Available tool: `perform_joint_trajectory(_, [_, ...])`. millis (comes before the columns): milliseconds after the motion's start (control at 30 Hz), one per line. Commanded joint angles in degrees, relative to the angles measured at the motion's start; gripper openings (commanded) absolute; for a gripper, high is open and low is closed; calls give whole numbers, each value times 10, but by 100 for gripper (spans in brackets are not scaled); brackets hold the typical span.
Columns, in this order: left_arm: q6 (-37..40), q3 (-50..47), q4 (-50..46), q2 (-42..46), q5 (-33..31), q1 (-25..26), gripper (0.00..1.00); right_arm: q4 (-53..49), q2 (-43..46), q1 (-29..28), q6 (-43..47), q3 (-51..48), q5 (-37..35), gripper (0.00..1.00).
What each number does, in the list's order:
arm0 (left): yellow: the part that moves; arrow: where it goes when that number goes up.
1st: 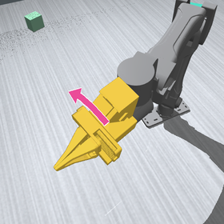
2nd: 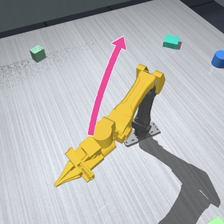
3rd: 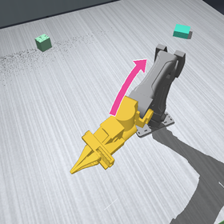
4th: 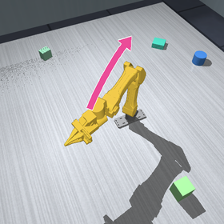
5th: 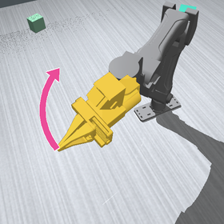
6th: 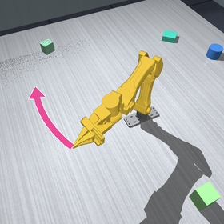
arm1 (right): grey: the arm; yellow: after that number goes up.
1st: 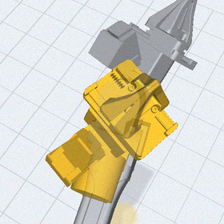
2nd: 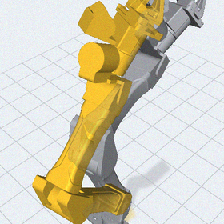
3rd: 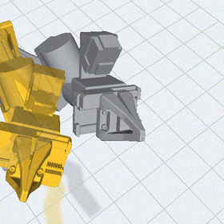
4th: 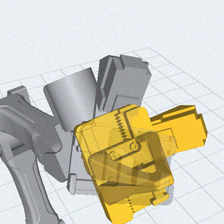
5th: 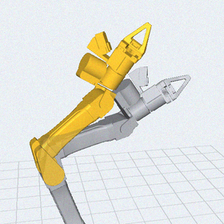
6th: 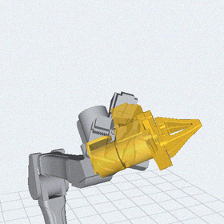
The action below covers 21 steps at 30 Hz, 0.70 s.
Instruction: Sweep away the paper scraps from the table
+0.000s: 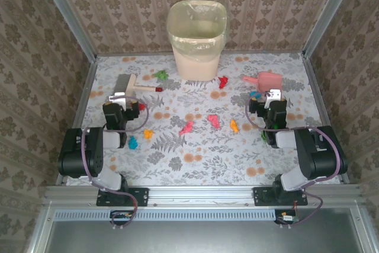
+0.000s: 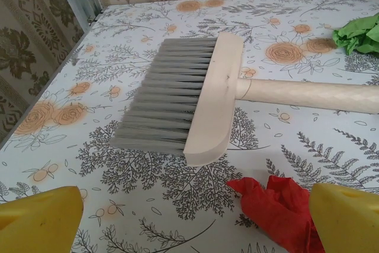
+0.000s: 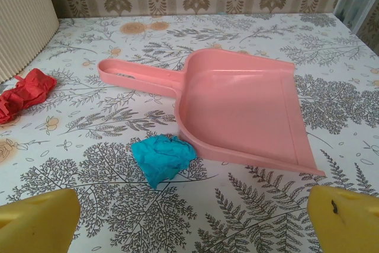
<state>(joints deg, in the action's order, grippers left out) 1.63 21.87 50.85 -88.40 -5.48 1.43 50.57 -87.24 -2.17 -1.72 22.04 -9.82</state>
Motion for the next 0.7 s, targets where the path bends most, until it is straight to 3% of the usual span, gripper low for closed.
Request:
perform_joint_trajectory(0, [12,9,-3,1,11,2,100,-5,-5,2,-8,9,9,100])
perform_joint_trajectory(667, [10,10,-6,0,21,-3,100,-7,-4,3,-10,10,14,100])
